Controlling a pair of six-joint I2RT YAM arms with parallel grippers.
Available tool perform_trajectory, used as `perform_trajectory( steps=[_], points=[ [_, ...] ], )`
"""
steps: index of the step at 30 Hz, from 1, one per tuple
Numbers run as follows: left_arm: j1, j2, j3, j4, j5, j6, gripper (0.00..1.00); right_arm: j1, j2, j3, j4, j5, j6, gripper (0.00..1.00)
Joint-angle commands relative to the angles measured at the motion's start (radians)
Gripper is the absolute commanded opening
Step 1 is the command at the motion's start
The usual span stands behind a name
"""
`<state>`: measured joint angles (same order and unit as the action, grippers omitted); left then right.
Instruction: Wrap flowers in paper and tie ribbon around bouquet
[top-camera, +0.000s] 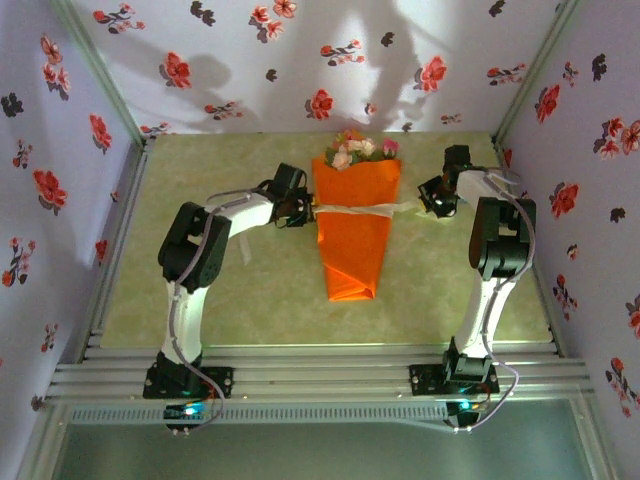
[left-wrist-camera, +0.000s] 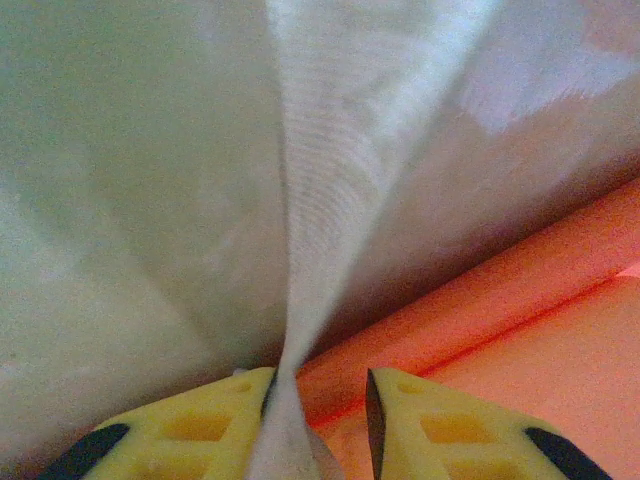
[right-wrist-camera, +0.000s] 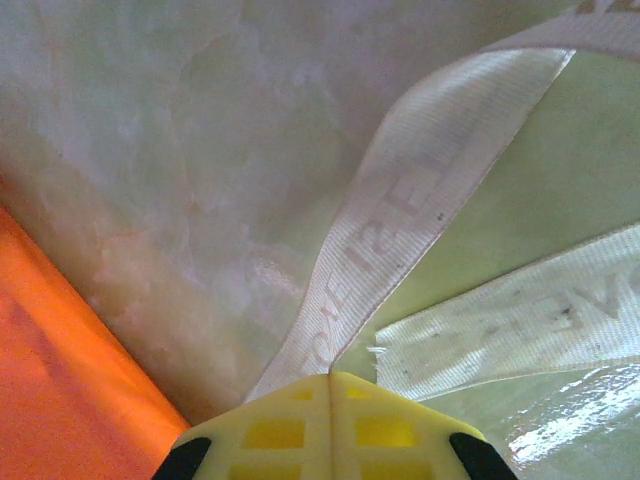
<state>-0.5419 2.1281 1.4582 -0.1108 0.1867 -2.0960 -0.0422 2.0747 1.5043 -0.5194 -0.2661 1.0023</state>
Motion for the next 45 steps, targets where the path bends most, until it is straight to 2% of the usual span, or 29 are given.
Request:
perform_trajectory(
  steps=[1, 2, 4, 5, 8, 10, 18, 24, 29, 33, 41, 45],
  points=[
    [-0.009, 0.009, -0.005, 0.014, 0.004, -0.076, 0.11, -0.001, 0.009, -0.008, 0.007, -0.004, 0.005, 0.00],
    [-0.009, 0.010, -0.006, 0.026, -0.002, -0.071, 0.01, -0.001, 0.007, -0.009, 0.007, -0.005, 0.005, 0.00],
    [-0.009, 0.010, 0.002, 0.041, -0.002, -0.055, 0.00, 0.002, -0.005, -0.016, 0.014, -0.009, 0.011, 0.00],
    [-0.009, 0.010, 0.001, 0.048, 0.000, -0.049, 0.00, 0.006, -0.018, -0.023, 0.017, -0.010, 0.018, 0.05],
    [-0.010, 0.005, -0.008, 0.069, 0.012, -0.044, 0.00, 0.019, -0.078, -0.081, 0.069, -0.006, 0.083, 0.31],
    [-0.012, 0.000, -0.023, 0.086, 0.017, -0.047, 0.00, 0.037, -0.114, -0.131, 0.128, -0.008, 0.147, 0.42],
    [-0.012, -0.005, -0.042, 0.112, 0.022, -0.050, 0.00, 0.140, -0.153, -0.270, 0.352, -0.020, 0.443, 0.53],
    [-0.012, -0.007, -0.048, 0.120, 0.024, -0.048, 0.00, 0.156, -0.118, -0.322, 0.439, -0.020, 0.554, 0.52],
    [-0.012, -0.013, -0.053, 0.119, 0.026, -0.044, 0.00, 0.146, -0.096, -0.269, 0.397, 0.003, 0.478, 0.49],
    [-0.012, -0.016, -0.052, 0.120, 0.026, -0.042, 0.00, 0.140, -0.064, -0.224, 0.352, 0.003, 0.424, 0.37],
    [-0.010, -0.017, -0.047, 0.118, 0.025, -0.037, 0.00, 0.129, -0.025, -0.206, 0.379, 0.001, 0.434, 0.42],
    [-0.010, -0.017, -0.049, 0.119, 0.026, -0.035, 0.00, 0.130, -0.012, -0.178, 0.377, -0.002, 0.440, 0.22]
  ],
)
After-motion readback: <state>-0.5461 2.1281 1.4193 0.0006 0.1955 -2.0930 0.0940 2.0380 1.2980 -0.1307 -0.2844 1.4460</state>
